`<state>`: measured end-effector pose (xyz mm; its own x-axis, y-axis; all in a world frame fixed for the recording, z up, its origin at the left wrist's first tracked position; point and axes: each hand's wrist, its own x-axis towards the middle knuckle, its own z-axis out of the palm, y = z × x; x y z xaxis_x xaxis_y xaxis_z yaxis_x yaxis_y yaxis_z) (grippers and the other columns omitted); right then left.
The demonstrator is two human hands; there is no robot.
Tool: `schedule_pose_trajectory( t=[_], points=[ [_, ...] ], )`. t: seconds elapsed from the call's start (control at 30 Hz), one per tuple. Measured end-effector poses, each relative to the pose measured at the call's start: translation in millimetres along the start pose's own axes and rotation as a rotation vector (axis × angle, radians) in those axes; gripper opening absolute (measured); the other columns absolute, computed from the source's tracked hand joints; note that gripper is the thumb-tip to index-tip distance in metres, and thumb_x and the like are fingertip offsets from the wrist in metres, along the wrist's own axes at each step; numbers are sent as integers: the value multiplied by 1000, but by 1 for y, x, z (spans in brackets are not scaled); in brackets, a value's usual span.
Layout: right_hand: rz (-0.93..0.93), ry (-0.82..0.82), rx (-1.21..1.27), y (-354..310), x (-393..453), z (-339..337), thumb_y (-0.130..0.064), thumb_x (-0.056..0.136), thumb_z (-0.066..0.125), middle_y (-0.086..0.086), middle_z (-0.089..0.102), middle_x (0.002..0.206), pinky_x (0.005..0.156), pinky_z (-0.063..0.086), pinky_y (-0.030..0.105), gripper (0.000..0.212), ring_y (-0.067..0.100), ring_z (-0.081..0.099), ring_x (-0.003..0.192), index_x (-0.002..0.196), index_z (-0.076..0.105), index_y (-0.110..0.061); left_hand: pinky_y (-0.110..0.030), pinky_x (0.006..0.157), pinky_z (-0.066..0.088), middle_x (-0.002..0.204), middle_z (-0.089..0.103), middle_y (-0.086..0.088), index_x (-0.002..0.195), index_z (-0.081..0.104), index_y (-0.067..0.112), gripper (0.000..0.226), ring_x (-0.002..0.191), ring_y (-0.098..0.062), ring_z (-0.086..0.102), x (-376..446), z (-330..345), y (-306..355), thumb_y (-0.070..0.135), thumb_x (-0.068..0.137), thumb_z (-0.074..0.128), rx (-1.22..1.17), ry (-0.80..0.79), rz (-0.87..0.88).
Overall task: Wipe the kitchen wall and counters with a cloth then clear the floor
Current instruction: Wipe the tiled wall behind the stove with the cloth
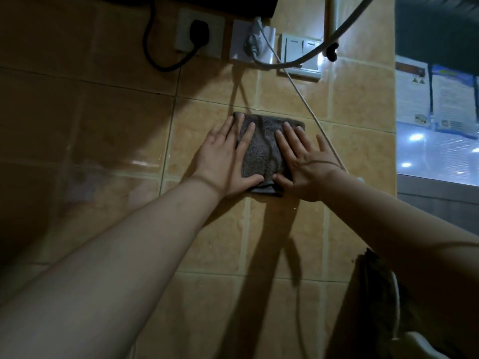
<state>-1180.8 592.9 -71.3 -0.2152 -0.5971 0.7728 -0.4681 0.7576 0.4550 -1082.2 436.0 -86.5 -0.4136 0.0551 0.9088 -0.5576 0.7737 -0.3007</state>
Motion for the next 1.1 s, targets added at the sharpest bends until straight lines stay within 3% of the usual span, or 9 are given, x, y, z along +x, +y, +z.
schedule_pose_trajectory(
  t=[0.3,0.7,0.83,1.1],
  points=[
    [-59,14,85,-56,2,-7,-61,90,29,3,-24,156,117,-1,50,86,23,-15,145,148,-19,-20,-40,116,2,156,-19,-11,148,-17,16,102,146,-24,-11,-39,4,-47,78,79,26,44,-82,-29],
    [-74,106,16,-147,10,-18,-66,89,20,3,-23,157,115,-3,54,85,24,-13,146,147,-20,-19,-39,114,15,156,-23,-6,147,-19,21,98,146,-22,-9,-100,10,-113,72,82,33,5,-163,-127],
    [-94,83,33,-177,15,-22,-66,89,19,3,-25,156,115,-4,54,84,24,-15,145,147,-21,-20,-40,116,5,155,-24,-6,147,-19,22,98,145,-22,-12,-120,17,-134,71,81,35,-16,-188,-178],
    [-150,25,43,-211,12,-26,-65,90,20,2,-31,154,114,-7,56,85,25,-22,143,144,-27,-19,-40,117,0,155,-23,-5,147,-20,22,100,145,-22,-13,-153,25,-153,73,80,34,23,-210,-246]
  ],
)
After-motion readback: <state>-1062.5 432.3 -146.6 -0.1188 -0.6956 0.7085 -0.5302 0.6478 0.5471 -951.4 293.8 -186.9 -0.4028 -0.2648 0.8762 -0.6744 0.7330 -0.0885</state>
